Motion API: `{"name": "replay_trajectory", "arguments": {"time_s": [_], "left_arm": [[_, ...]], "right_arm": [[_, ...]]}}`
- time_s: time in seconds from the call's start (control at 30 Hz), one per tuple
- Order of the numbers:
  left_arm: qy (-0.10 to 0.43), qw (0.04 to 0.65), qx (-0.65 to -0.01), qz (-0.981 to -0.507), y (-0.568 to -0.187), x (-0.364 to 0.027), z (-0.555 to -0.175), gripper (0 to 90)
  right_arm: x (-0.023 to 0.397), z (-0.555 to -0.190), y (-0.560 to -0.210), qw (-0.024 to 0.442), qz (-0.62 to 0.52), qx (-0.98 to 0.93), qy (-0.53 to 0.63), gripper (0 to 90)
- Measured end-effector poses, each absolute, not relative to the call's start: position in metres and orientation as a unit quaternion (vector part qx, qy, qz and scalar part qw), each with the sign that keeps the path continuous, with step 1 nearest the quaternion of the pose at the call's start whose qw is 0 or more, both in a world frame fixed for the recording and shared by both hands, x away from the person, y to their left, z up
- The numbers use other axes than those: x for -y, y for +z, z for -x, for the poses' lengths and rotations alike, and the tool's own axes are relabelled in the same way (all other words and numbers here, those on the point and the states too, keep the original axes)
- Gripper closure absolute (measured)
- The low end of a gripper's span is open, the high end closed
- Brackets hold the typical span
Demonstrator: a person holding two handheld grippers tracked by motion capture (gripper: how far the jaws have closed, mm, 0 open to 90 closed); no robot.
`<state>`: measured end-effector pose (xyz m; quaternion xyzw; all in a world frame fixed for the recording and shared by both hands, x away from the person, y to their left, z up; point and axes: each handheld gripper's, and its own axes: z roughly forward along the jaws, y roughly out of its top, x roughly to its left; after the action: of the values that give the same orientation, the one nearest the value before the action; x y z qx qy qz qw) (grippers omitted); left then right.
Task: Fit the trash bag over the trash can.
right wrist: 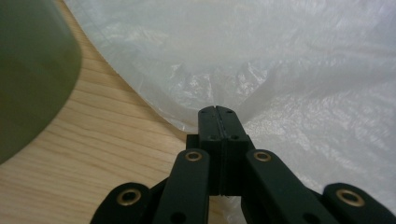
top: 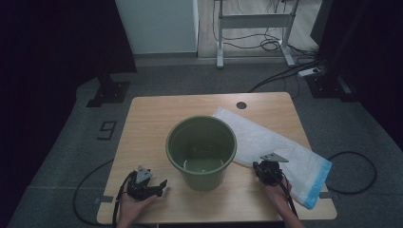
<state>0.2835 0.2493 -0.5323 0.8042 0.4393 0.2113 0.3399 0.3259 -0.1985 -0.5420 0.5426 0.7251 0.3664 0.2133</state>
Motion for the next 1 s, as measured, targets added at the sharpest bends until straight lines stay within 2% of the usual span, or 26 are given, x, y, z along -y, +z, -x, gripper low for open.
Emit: {"name": "replay_trajectory", "arguments": {"time_s": [0.03,0.07,0.1,0.17,0.2,0.3,0.6,0.67,0.7,0.73,0.8,0.87,0.9,0.93,1.0], "left_arm": [[0.211,0.340,-0.440,-0.804,-0.532,-0.250,-0.284,18.1],[0.211,0.340,-0.440,-0.804,-0.532,-0.250,-0.284,18.1],[0.212,0.341,-0.440,-0.804,-0.532,-0.250,-0.284,18.1],[0.212,0.341,-0.440,-0.804,-0.532,-0.250,-0.284,18.1],[0.211,0.341,-0.440,-0.804,-0.532,-0.250,-0.284,18.1],[0.211,0.339,-0.441,-0.804,-0.533,-0.251,-0.284,18.2],[0.212,0.337,-0.443,-0.803,-0.533,-0.255,-0.284,19.2],[0.211,0.338,-0.443,-0.803,-0.534,-0.254,-0.284,19.3],[0.210,0.338,-0.442,-0.804,-0.534,-0.253,-0.284,19.3],[0.210,0.339,-0.441,-0.804,-0.534,-0.253,-0.284,19.3],[0.210,0.339,-0.440,-0.804,-0.534,-0.252,-0.284,19.3],[0.210,0.337,-0.439,-0.806,-0.534,-0.251,-0.283,19.4],[0.210,0.337,-0.439,-0.806,-0.534,-0.251,-0.283,19.4],[0.209,0.337,-0.438,-0.807,-0.534,-0.251,-0.283,19.4],[0.210,0.336,-0.437,-0.807,-0.534,-0.251,-0.283,19.4]], "right_arm": [[0.195,-0.326,-0.536,0.230,-0.532,-0.727,0.368,64.1],[0.195,-0.326,-0.536,0.230,-0.532,-0.727,0.368,64.1],[0.193,-0.327,-0.533,0.236,-0.525,-0.730,0.369,59.4],[0.189,-0.330,-0.531,0.242,-0.514,-0.734,0.371,42.6],[0.186,-0.333,-0.531,0.246,-0.508,-0.737,0.373,38.5],[0.179,-0.346,-0.536,0.229,-0.500,-0.747,0.372,31.3],[0.172,-0.365,-0.551,0.216,-0.503,-0.764,0.340,25.4],[0.172,-0.364,-0.552,0.219,-0.503,-0.765,0.338,27.1],[0.172,-0.364,-0.551,0.221,-0.508,-0.761,0.337,30.9],[0.173,-0.364,-0.550,0.224,-0.515,-0.757,0.335,37.1],[0.175,-0.363,-0.550,0.234,-0.518,-0.749,0.340,59.7],[0.176,-0.362,-0.550,0.238,-0.520,-0.746,0.342,69.5],[0.176,-0.362,-0.550,0.238,-0.520,-0.746,0.342,69.5],[0.175,-0.364,-0.548,0.236,-0.527,-0.745,0.332,78.4],[0.175,-0.367,-0.547,0.236,-0.529,-0.746,0.327,86.5]]}}
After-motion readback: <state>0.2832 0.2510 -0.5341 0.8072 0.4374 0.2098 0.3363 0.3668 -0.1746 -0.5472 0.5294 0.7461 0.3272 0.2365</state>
